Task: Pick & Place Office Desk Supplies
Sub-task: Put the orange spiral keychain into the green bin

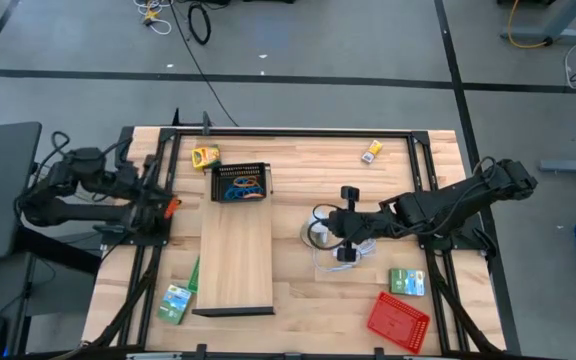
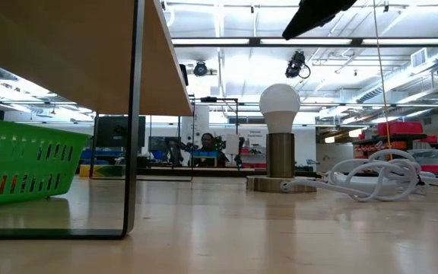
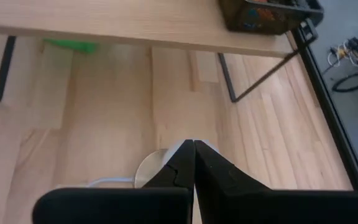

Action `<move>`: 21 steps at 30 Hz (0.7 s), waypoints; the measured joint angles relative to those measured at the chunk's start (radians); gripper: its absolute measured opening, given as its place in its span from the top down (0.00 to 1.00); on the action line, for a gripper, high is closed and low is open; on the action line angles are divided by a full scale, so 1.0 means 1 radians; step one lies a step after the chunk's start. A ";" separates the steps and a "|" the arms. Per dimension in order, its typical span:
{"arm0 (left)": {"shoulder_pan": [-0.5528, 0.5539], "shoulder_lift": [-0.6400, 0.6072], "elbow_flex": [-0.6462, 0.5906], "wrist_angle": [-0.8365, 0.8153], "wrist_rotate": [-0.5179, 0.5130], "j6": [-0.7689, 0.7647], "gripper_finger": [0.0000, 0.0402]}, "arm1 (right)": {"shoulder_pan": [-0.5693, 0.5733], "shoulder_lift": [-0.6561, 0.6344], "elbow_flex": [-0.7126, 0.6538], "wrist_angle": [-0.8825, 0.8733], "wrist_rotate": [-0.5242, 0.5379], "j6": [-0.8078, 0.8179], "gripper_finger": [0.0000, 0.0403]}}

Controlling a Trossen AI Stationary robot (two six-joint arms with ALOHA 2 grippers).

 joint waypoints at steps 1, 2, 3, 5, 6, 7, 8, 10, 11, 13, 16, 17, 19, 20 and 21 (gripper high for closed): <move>-0.001 -0.025 0.000 -0.031 0.002 -0.008 0.99 | -0.006 0.000 0.000 0.000 0.000 0.010 0.98; -0.001 -0.048 0.000 -0.061 0.010 -0.014 0.99 | -0.010 0.000 0.000 0.000 0.000 0.014 0.98; -0.001 -0.069 0.000 -0.088 0.019 -0.022 0.99 | -0.013 0.000 0.000 0.000 0.002 0.015 0.98; 0.000 -0.107 0.000 -0.144 0.046 -0.031 0.99 | -0.018 0.000 0.000 0.001 0.003 0.016 0.98; 0.000 -0.124 0.000 -0.170 0.053 -0.037 0.99 | -0.022 0.000 0.000 0.004 0.003 0.017 0.98; 0.002 -0.139 0.000 -0.187 0.054 -0.041 0.99 | -0.024 0.000 0.000 0.010 0.002 0.017 0.98; 0.006 -0.156 0.000 -0.191 0.055 -0.047 0.99 | -0.027 0.000 0.000 0.016 0.001 0.017 0.98; 0.023 -0.193 -0.013 -0.151 0.069 -0.035 0.99 | -0.028 0.000 0.000 0.031 0.000 0.016 0.98; 0.034 -0.195 -0.023 -0.107 0.086 -0.023 0.99 | -0.028 0.000 0.000 0.039 0.000 0.014 0.98; 0.052 -0.193 -0.042 -0.019 0.137 0.005 0.99 | -0.028 0.000 0.000 0.051 0.000 0.009 0.98; 0.081 -0.191 -0.097 0.216 0.267 0.027 0.99 | -0.028 0.000 0.000 0.057 0.000 0.009 0.98; 0.092 -0.189 -0.128 0.271 0.316 0.023 0.99 | -0.028 0.000 0.000 0.056 0.000 0.009 0.98; 0.104 -0.186 -0.177 0.350 0.395 0.019 0.99 | -0.028 0.000 0.000 0.056 -0.001 0.010 0.98; 0.107 -0.187 -0.192 0.362 0.425 0.019 0.99 | -0.028 0.000 0.000 0.052 -0.008 0.011 0.98; 0.107 -0.190 -0.205 0.354 0.439 0.020 0.99 | -0.028 0.000 0.000 0.052 -0.017 0.013 0.98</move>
